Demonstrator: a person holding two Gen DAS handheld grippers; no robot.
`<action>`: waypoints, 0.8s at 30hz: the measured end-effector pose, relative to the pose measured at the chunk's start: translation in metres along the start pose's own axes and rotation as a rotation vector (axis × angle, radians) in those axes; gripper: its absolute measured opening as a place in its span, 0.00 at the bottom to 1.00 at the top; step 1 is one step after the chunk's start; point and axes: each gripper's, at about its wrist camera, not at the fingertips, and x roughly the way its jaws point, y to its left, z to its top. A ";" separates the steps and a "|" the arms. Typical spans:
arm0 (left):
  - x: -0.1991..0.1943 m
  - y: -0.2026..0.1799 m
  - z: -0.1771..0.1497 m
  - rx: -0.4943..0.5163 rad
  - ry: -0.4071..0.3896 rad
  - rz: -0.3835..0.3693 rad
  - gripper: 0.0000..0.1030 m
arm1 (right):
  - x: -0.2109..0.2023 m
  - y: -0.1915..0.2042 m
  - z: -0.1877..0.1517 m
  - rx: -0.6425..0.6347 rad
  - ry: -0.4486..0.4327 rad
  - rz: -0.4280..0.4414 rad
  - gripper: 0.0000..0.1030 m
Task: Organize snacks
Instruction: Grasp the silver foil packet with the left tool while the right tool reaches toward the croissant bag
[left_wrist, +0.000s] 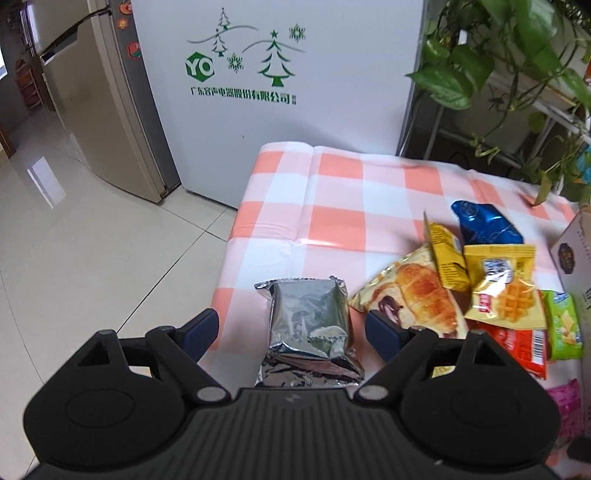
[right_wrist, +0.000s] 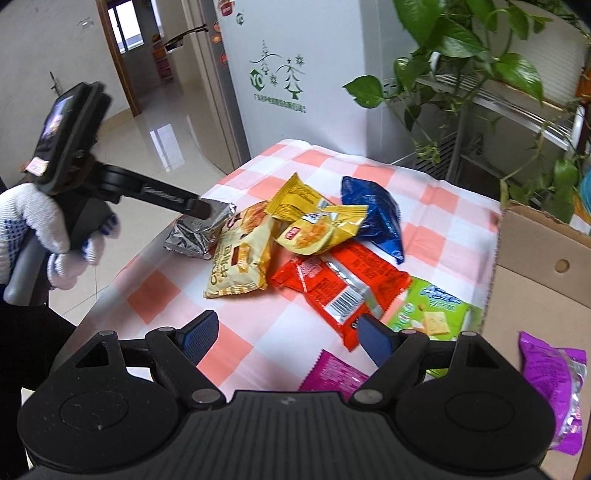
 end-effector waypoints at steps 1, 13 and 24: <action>0.004 0.000 0.000 -0.003 0.008 -0.001 0.84 | 0.002 0.003 0.001 -0.006 0.000 -0.002 0.84; 0.034 0.009 0.003 -0.025 0.041 0.001 0.84 | 0.046 0.043 0.029 -0.105 -0.011 -0.009 0.77; 0.045 0.013 0.003 -0.031 0.046 -0.041 0.79 | 0.094 0.059 0.040 -0.159 -0.009 -0.080 0.74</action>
